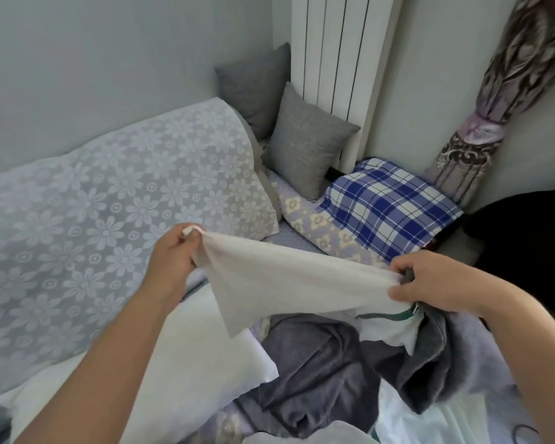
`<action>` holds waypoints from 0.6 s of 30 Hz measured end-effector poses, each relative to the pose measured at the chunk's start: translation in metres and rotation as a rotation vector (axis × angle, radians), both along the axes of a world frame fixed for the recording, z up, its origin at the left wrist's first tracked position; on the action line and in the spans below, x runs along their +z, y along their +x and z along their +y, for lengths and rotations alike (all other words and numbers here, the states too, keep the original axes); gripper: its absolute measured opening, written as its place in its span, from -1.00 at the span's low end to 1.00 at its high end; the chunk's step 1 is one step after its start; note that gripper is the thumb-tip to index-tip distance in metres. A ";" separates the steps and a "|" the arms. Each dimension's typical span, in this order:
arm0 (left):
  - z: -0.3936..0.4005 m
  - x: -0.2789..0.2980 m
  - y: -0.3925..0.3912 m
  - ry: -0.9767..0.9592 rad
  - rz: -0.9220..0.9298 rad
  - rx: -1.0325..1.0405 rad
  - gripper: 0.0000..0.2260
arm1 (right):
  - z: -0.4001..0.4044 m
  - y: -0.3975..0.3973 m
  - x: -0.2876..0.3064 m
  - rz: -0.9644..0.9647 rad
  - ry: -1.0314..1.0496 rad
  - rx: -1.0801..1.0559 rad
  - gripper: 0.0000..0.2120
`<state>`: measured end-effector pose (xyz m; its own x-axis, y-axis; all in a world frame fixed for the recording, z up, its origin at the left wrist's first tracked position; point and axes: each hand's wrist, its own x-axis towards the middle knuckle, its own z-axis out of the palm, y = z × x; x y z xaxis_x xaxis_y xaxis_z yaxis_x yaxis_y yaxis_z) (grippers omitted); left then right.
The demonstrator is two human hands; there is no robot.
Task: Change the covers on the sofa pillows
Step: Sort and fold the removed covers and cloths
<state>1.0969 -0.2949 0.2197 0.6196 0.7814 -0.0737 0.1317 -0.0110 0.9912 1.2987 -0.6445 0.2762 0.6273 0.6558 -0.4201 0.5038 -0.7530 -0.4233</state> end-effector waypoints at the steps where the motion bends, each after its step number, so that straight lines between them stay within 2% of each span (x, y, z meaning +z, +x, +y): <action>1: -0.001 0.012 0.004 0.057 -0.016 -0.012 -0.74 | -0.005 0.004 -0.003 0.004 -0.080 0.043 -0.85; 3: -0.002 0.035 0.018 0.226 -0.015 -0.049 -0.74 | -0.014 0.006 -0.010 0.049 -0.198 0.119 -0.82; 5: -0.002 0.061 0.038 0.402 0.024 -0.042 -0.78 | -0.022 0.002 -0.007 0.182 -0.138 0.124 -0.79; 7: -0.006 0.082 0.067 0.543 0.082 0.068 -0.82 | -0.023 -0.007 -0.004 0.557 0.184 -0.070 -0.85; 9: -0.026 0.097 0.090 0.601 0.172 0.128 -0.62 | -0.016 -0.017 -0.004 0.975 0.542 -0.381 -0.80; 10: -0.045 0.099 0.094 0.610 0.170 0.090 -0.52 | -0.013 -0.020 -0.006 1.102 0.644 -0.458 -0.69; 11: -0.070 0.096 0.092 0.605 0.119 -0.011 -0.53 | -0.008 -0.022 -0.008 1.168 0.699 -0.479 -0.53; 12: -0.101 0.089 0.083 0.592 0.037 -0.133 -0.64 | -0.004 -0.025 -0.011 1.194 0.727 -0.454 -0.39; 13: -0.134 0.078 0.067 0.560 -0.019 -0.230 -0.79 | 0.000 -0.030 -0.011 1.202 0.740 -0.419 -0.35; 15: -0.189 0.056 0.029 0.445 -0.040 -0.338 -0.93 | 0.006 -0.043 -0.013 1.248 0.739 -0.354 -0.45; 16: -0.206 0.043 0.014 0.343 -0.018 -0.368 -0.92 | 0.008 -0.050 -0.016 1.292 0.736 -0.325 -0.52; 18: -0.222 0.015 -0.004 0.117 0.055 -0.348 -0.88 | 0.007 -0.062 -0.024 1.375 0.713 -0.263 -0.51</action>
<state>1.0925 -0.5165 0.2352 0.8472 0.5300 -0.0367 0.1533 -0.1776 0.9721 1.2364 -0.6376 0.2518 0.1640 0.8987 -0.4068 -0.6601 -0.2064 -0.7222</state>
